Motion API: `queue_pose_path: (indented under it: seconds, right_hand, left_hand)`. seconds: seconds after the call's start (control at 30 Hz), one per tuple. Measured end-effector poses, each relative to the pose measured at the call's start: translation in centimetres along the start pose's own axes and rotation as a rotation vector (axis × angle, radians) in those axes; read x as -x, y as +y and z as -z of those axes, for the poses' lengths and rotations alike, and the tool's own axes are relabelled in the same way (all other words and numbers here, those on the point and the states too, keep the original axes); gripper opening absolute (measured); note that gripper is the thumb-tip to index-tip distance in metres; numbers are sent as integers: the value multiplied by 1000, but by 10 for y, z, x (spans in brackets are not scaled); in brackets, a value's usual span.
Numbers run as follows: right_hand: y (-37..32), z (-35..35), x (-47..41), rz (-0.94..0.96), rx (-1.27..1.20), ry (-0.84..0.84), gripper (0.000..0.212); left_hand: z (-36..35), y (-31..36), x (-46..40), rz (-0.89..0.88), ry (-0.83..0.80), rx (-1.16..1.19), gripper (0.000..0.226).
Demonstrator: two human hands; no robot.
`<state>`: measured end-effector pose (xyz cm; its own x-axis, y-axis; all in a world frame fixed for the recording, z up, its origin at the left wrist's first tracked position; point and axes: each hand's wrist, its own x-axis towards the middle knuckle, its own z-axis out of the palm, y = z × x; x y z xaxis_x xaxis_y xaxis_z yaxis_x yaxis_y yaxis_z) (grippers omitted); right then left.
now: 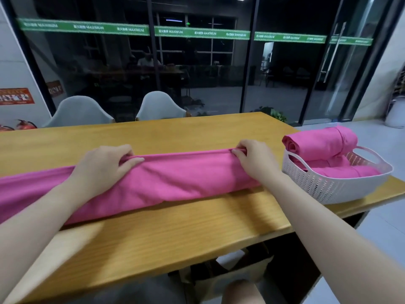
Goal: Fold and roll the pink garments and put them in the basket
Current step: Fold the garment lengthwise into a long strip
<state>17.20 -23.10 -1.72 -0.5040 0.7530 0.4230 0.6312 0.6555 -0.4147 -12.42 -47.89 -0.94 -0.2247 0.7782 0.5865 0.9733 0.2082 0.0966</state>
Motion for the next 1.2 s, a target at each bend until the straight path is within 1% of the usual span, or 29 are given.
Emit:
queue_pose_path:
  seconds: [0.2,0.3,0.4,0.57,0.63,0.73,0.87,0.97,1.13,1.2]
  right_hand:
    - [20,-44,-59,-136,-132,-78,20]
    - [37,-67,-70,-161,-145,-117,17]
    - [48,-80,-75,-155,-181,-112,13]
    - [54,-88,-81,-167,-124,-96,15]
    - [56,-91,-81,-179,-102,-70,14]
    - [58,-88,-88,-137,-142,-10,19]
    - [51,-82,-98,-127,-99,-45,11]
    - [53,-89,-95,-122,-119,-43,7]
    - [55,-93,-96,-105,-149,-12,2]
    - [58,-95,-98,-122,-153,-18,3]
  left_hand:
    - [-42,-40,-44,138,-202,56,40]
    - [-72,-58,-46,188,-258,121,40]
    - [-92,-65,-41,225,-267,103,41]
    - [-96,-70,-39,199,-304,59,39]
    - [-97,-72,-40,183,-311,41,38]
    - [-98,-71,-42,171,-334,36,36]
    - [-100,-69,-41,156,-368,-68,40]
    - [-98,-67,-39,157,-401,-55,37]
    - [-93,-70,-48,195,-354,-8,29]
    - [-95,-71,-50,209,-389,25,28]
